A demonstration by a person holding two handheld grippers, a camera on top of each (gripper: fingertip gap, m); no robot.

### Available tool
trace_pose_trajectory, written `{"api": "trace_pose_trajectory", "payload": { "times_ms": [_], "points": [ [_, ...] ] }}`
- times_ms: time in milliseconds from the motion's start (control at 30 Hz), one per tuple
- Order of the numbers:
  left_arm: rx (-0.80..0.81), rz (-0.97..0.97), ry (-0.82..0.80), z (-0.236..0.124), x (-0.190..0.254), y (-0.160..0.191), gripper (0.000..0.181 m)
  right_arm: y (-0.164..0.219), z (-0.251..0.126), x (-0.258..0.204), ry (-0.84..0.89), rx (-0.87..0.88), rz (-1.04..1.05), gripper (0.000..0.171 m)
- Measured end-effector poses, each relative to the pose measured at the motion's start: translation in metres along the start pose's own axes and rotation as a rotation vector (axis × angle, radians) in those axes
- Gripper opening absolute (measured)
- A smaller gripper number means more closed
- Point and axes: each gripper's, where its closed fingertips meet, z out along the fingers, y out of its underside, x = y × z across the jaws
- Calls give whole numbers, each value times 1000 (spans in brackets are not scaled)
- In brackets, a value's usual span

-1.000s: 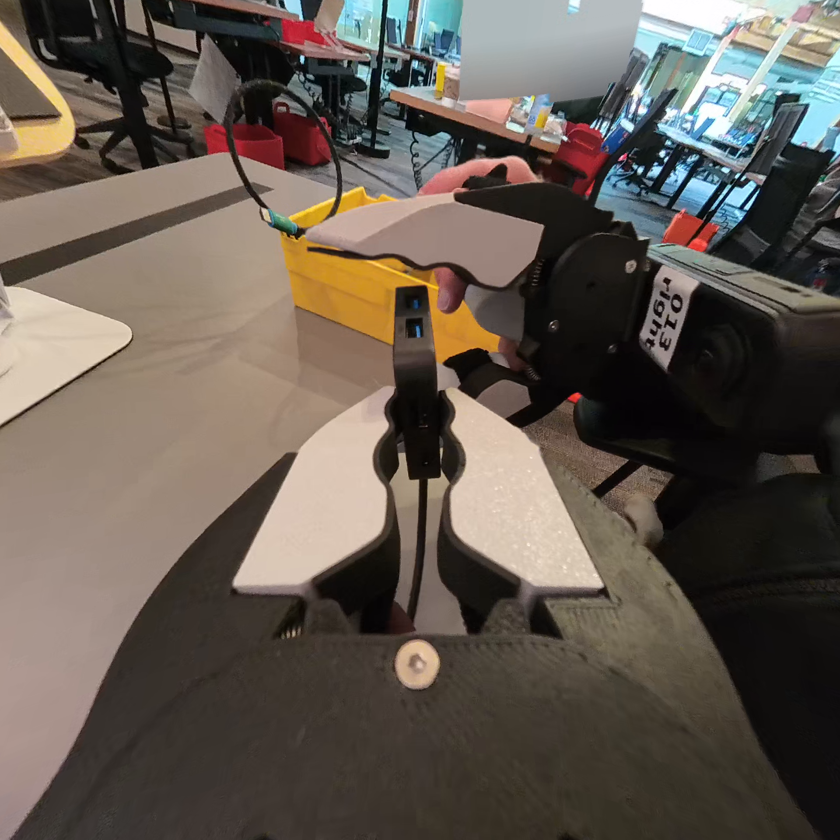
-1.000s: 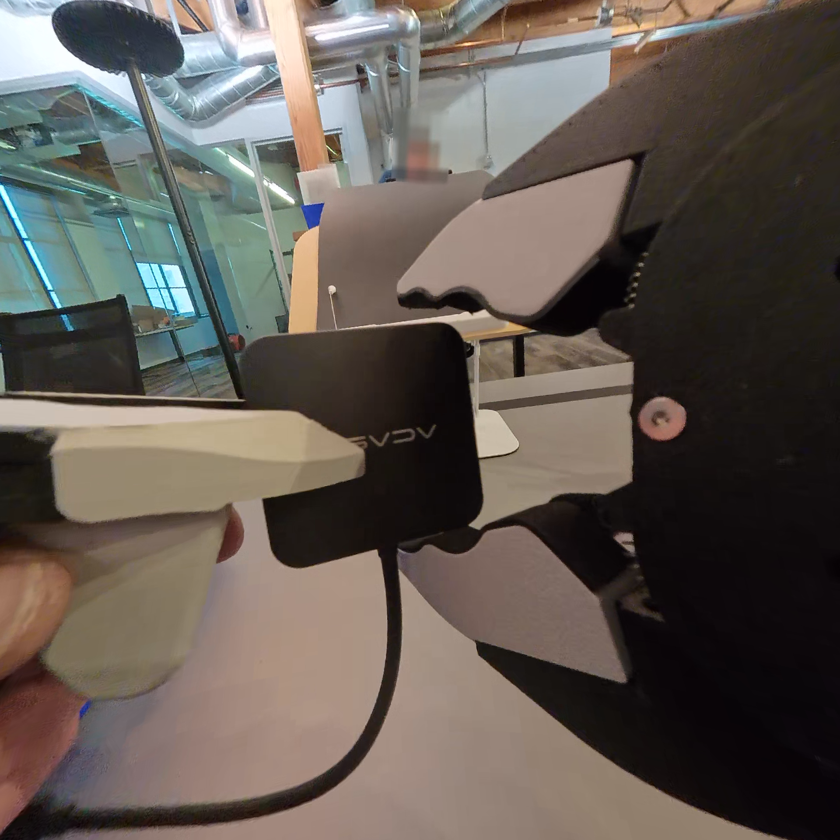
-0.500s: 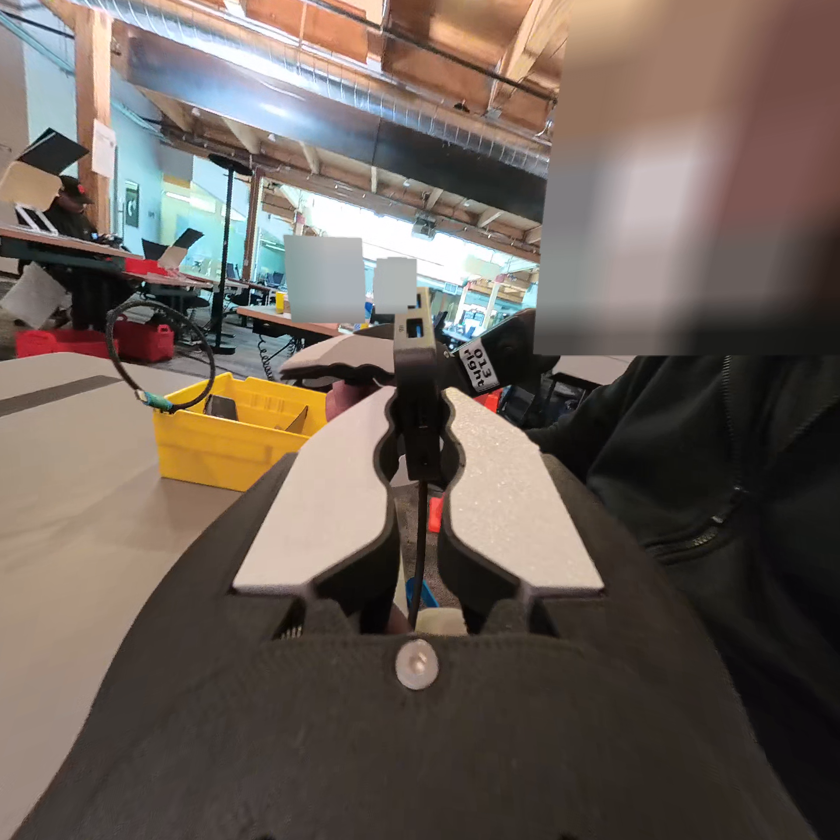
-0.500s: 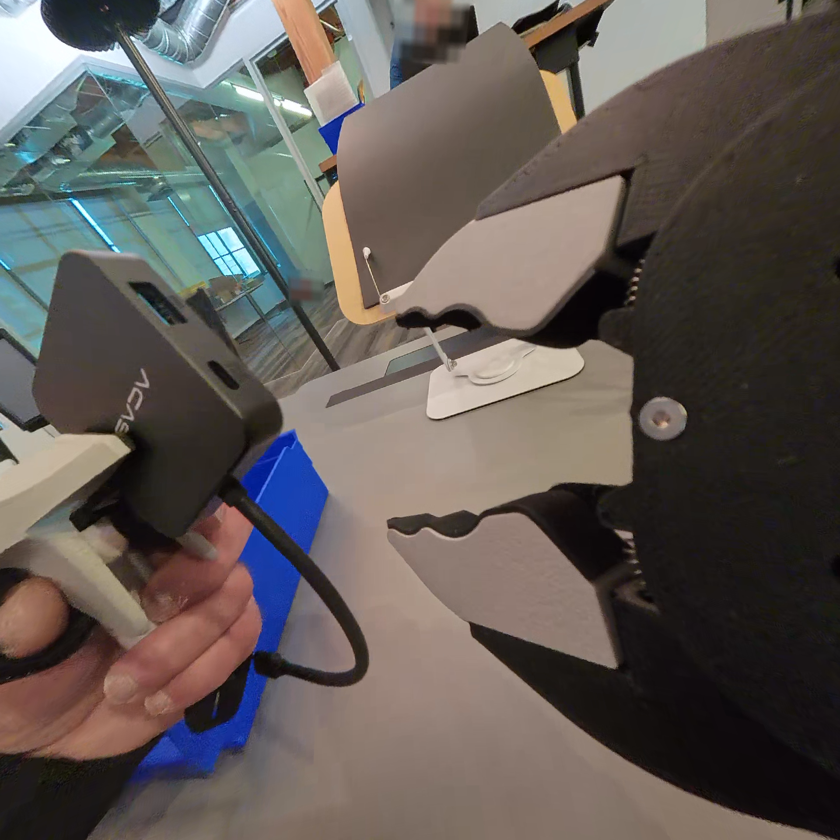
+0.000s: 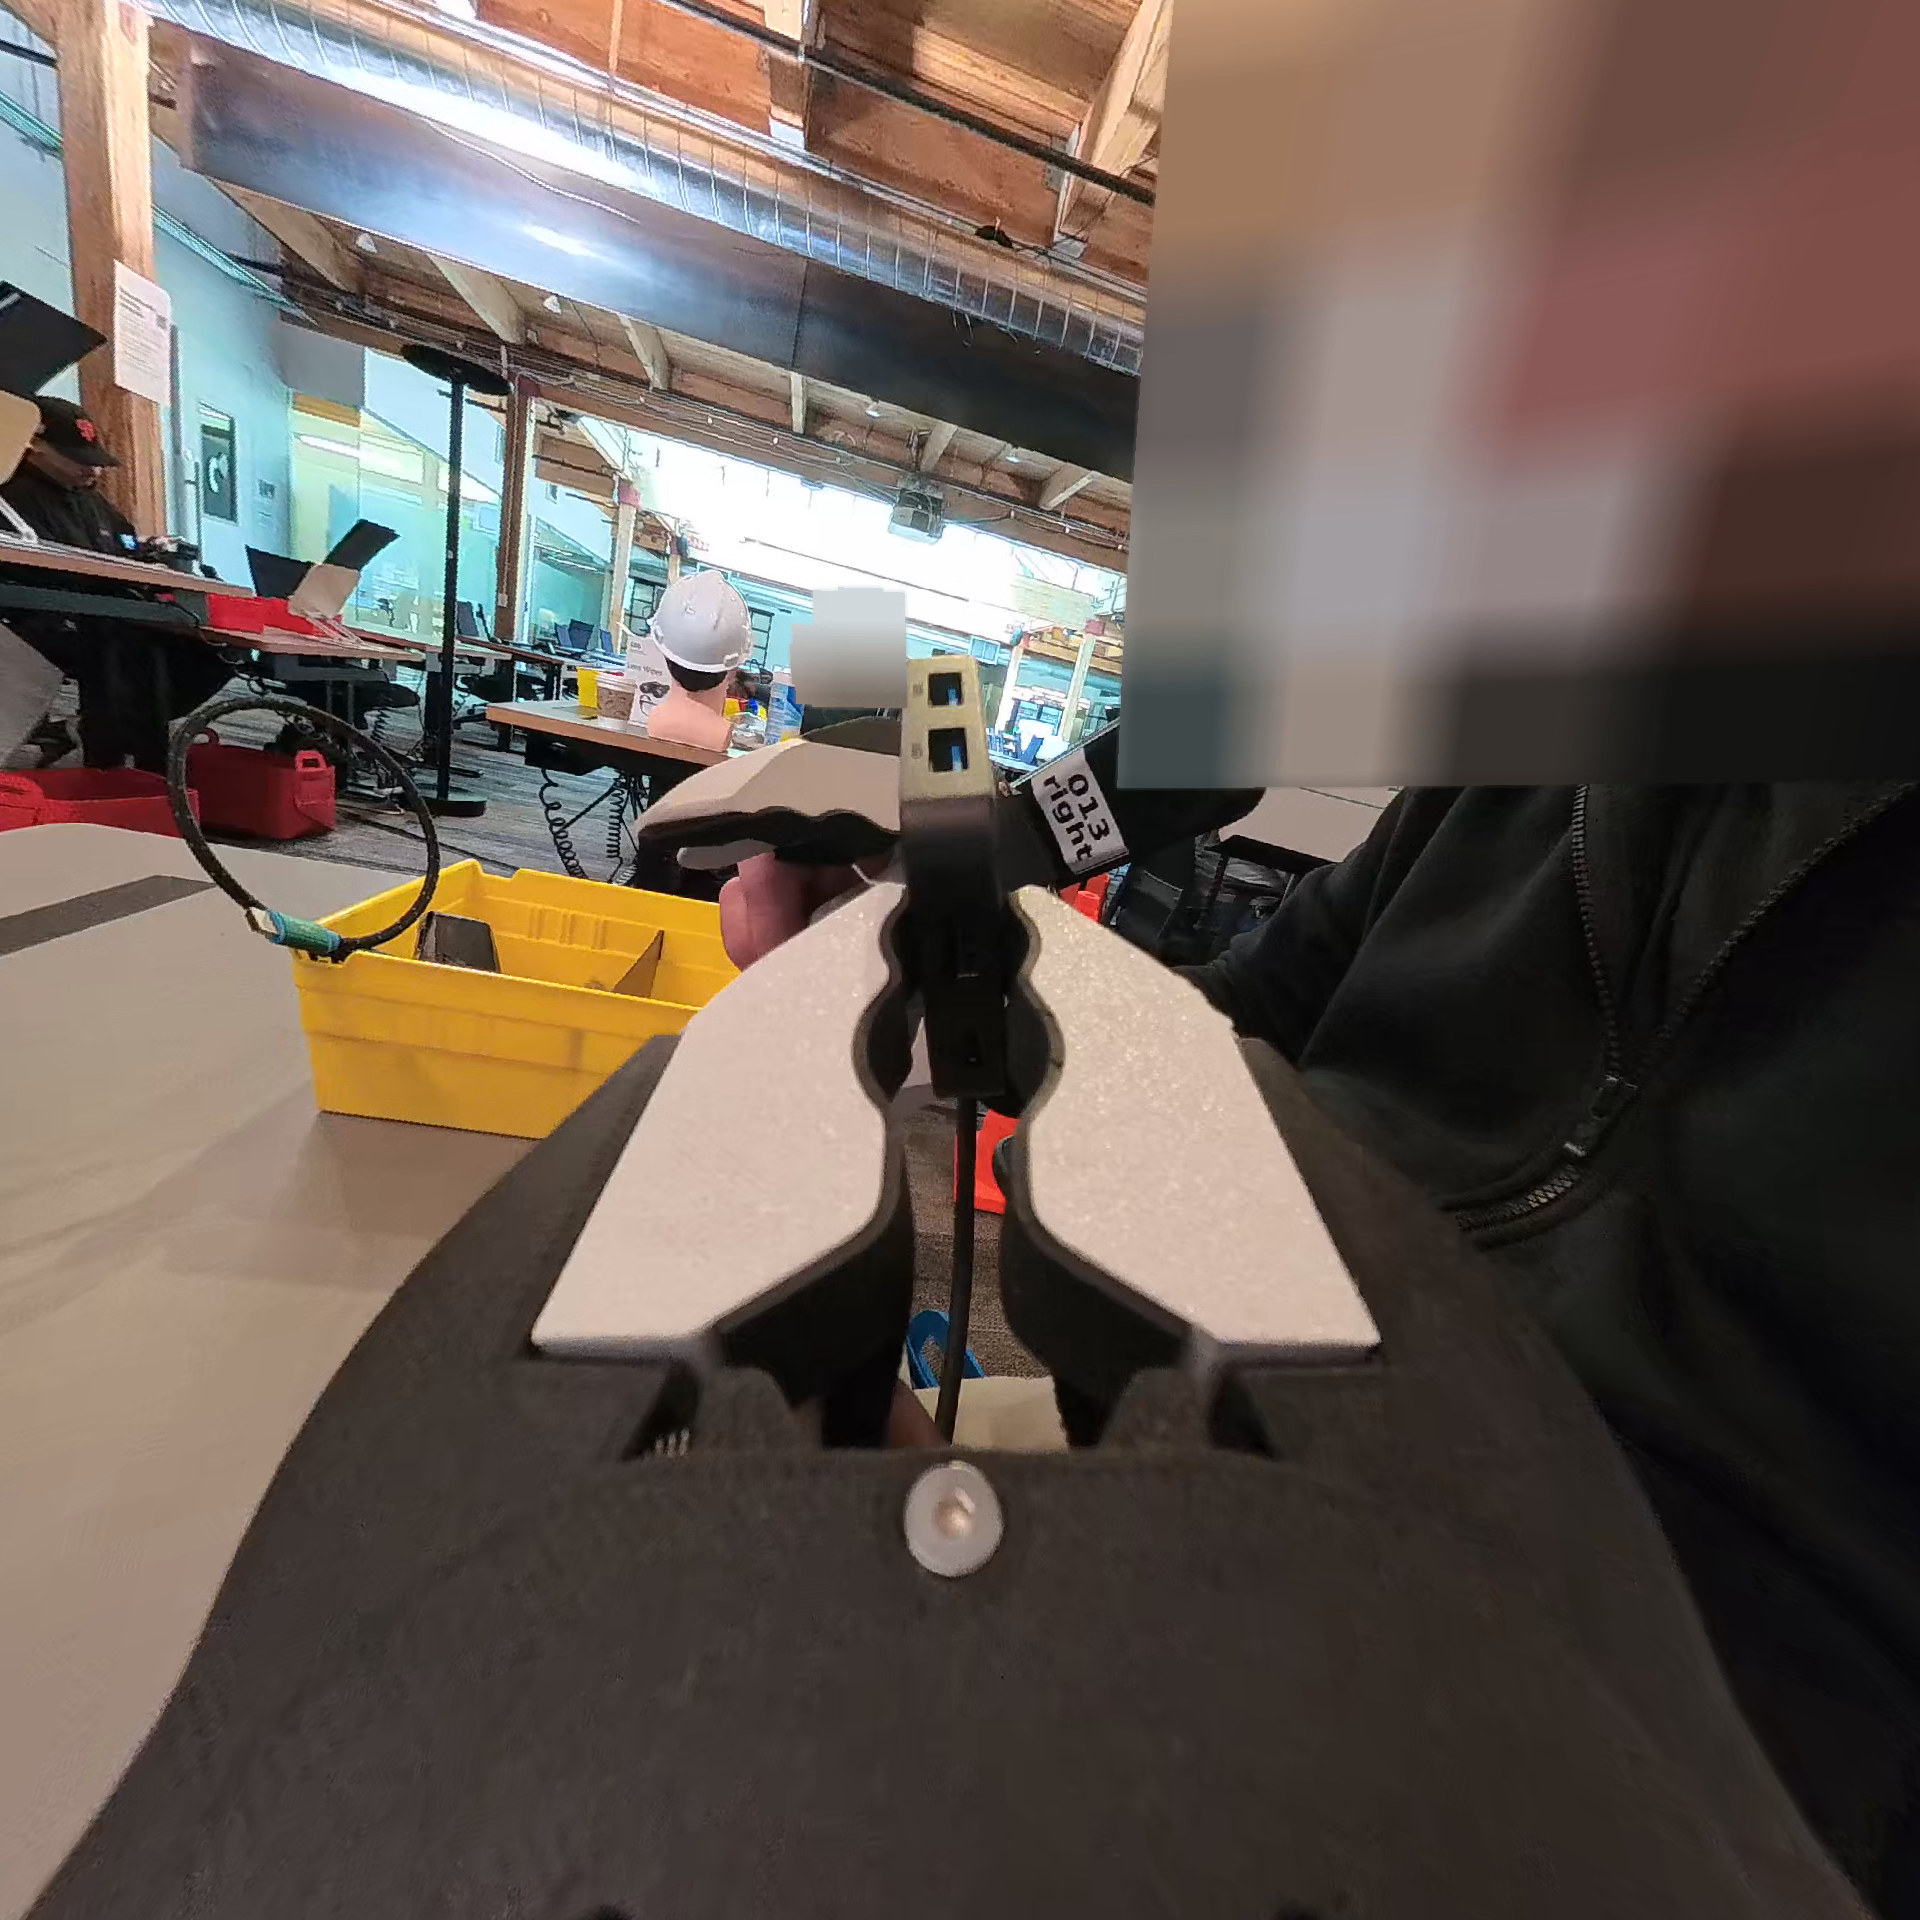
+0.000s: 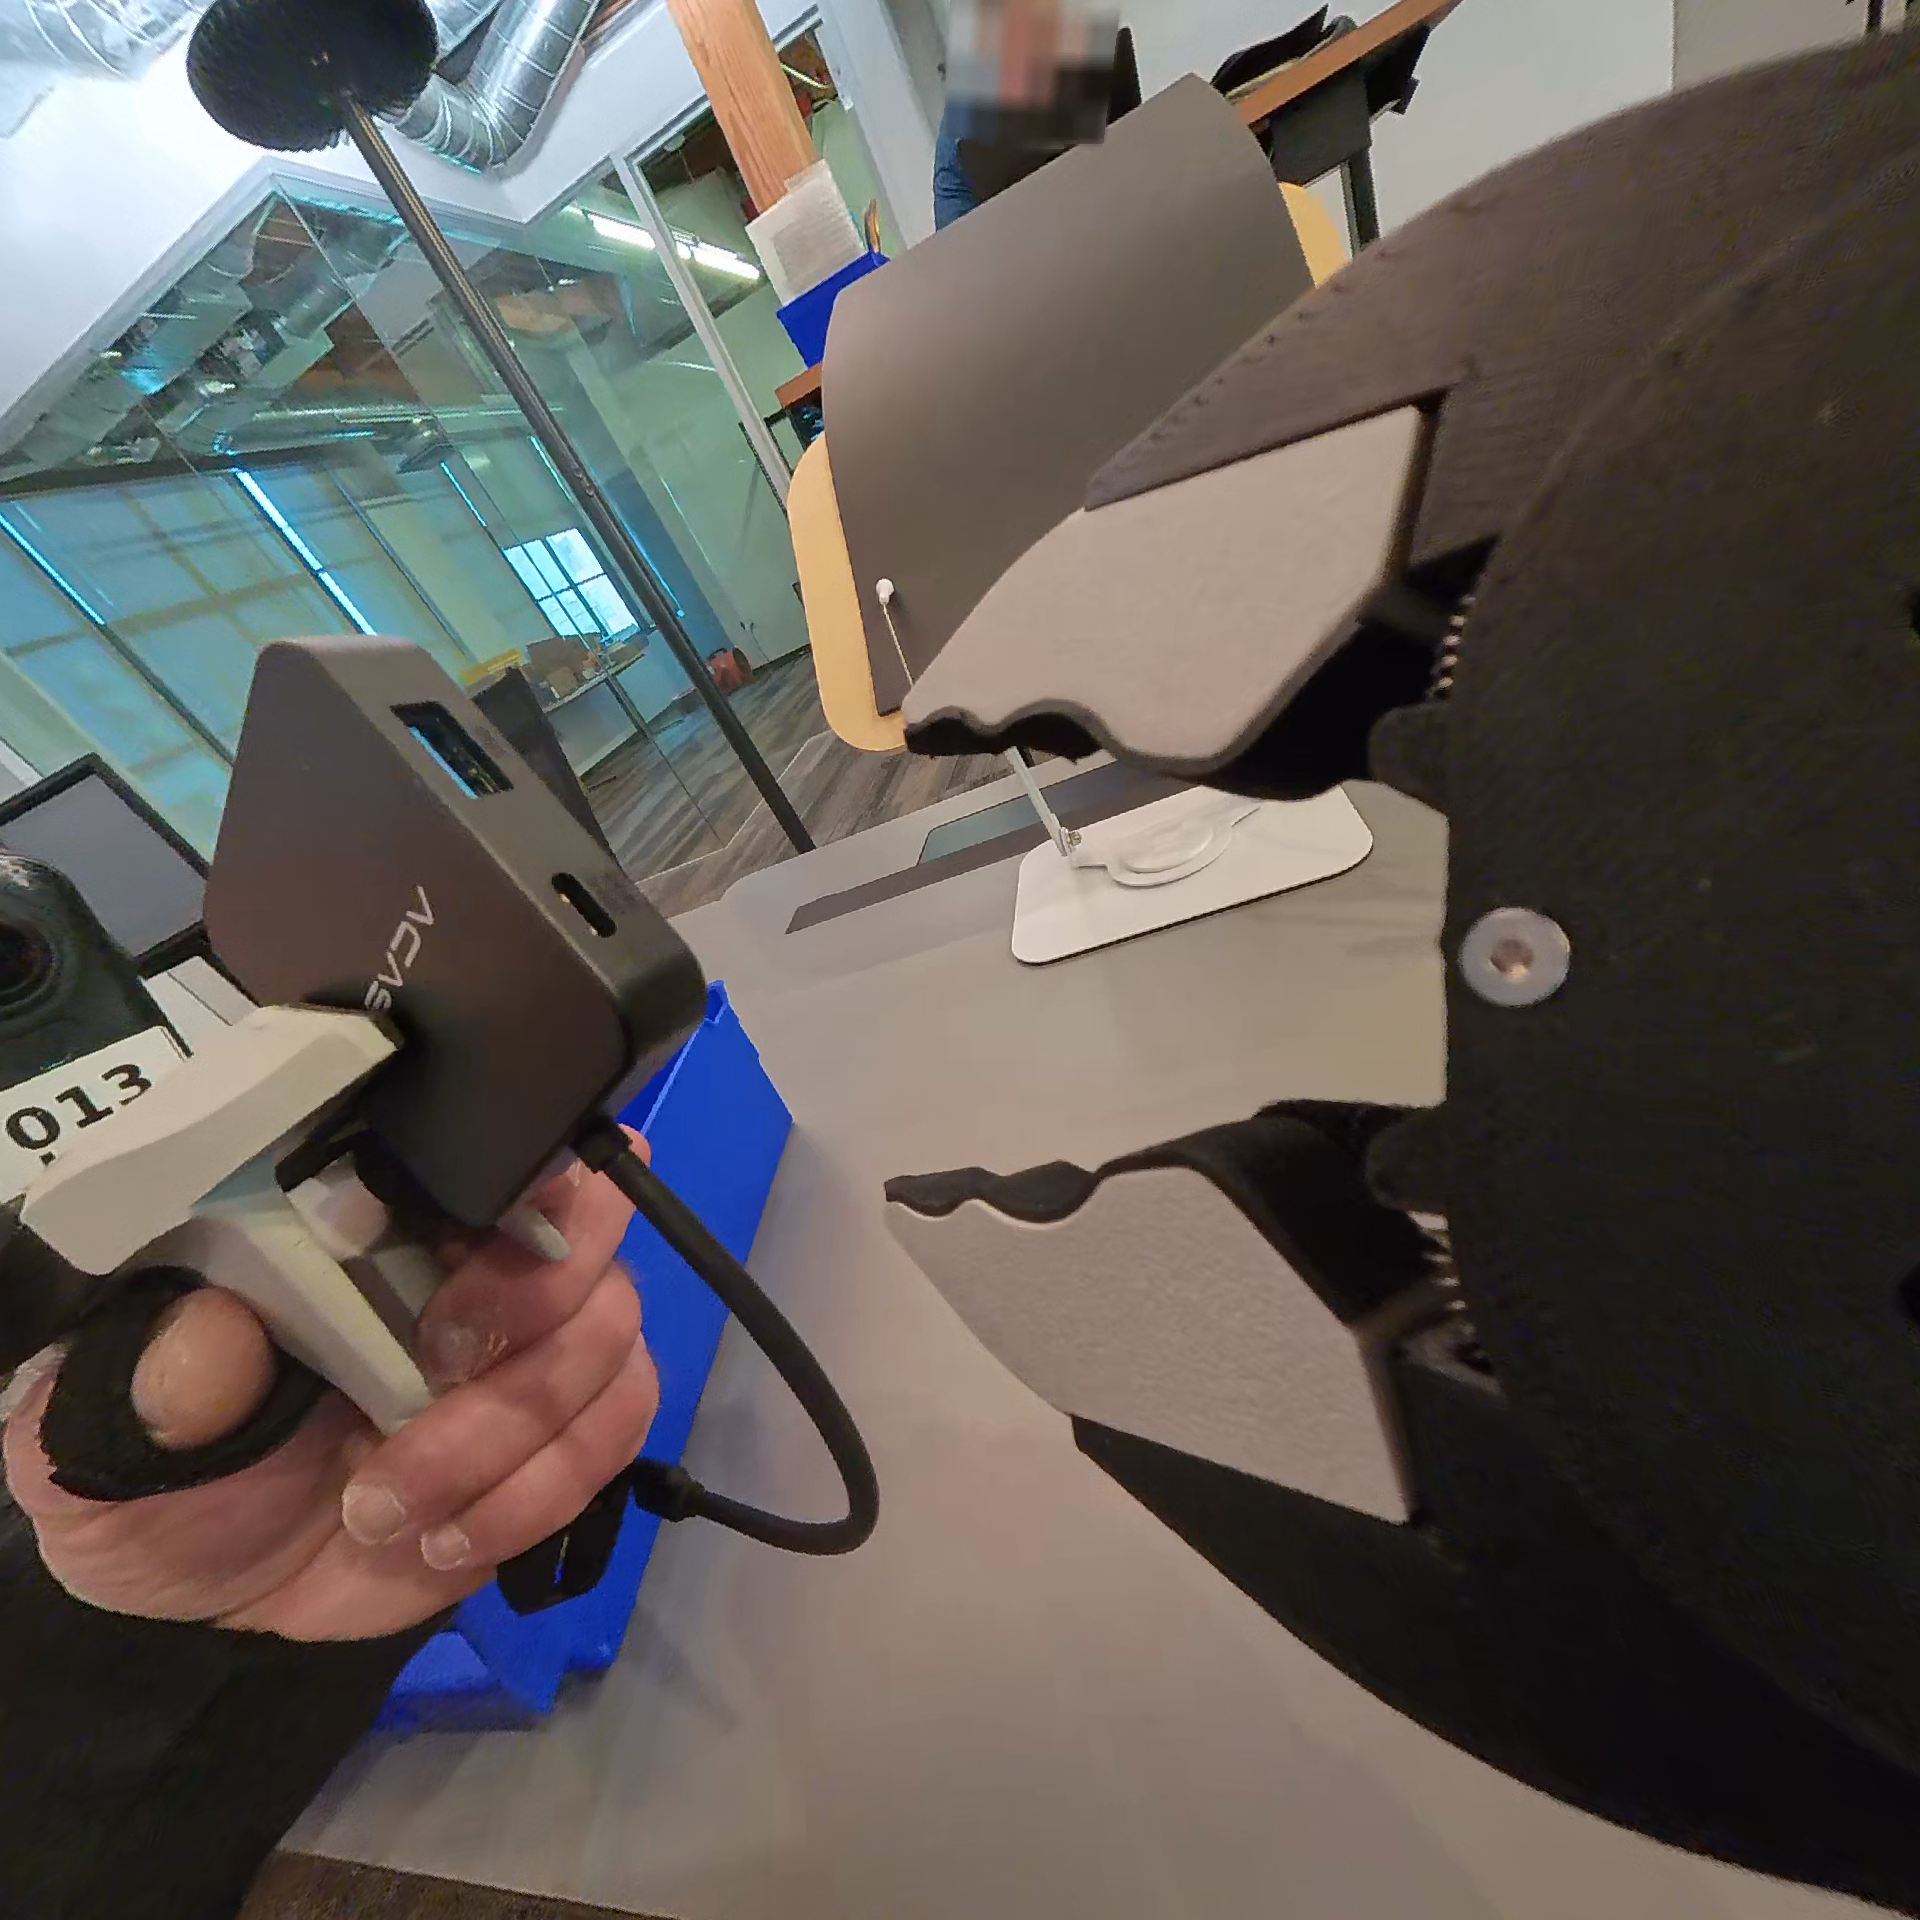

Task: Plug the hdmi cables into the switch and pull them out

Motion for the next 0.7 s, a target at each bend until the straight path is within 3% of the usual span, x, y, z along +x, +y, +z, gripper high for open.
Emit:
{"api": "trace_pose_trajectory", "payload": {
  "times_ms": [700],
  "points": [
    [-81, 57, -21, 3, 0, 11, 14, -13, -3, -3, -7, 8, -57, 77]
  ]
}}
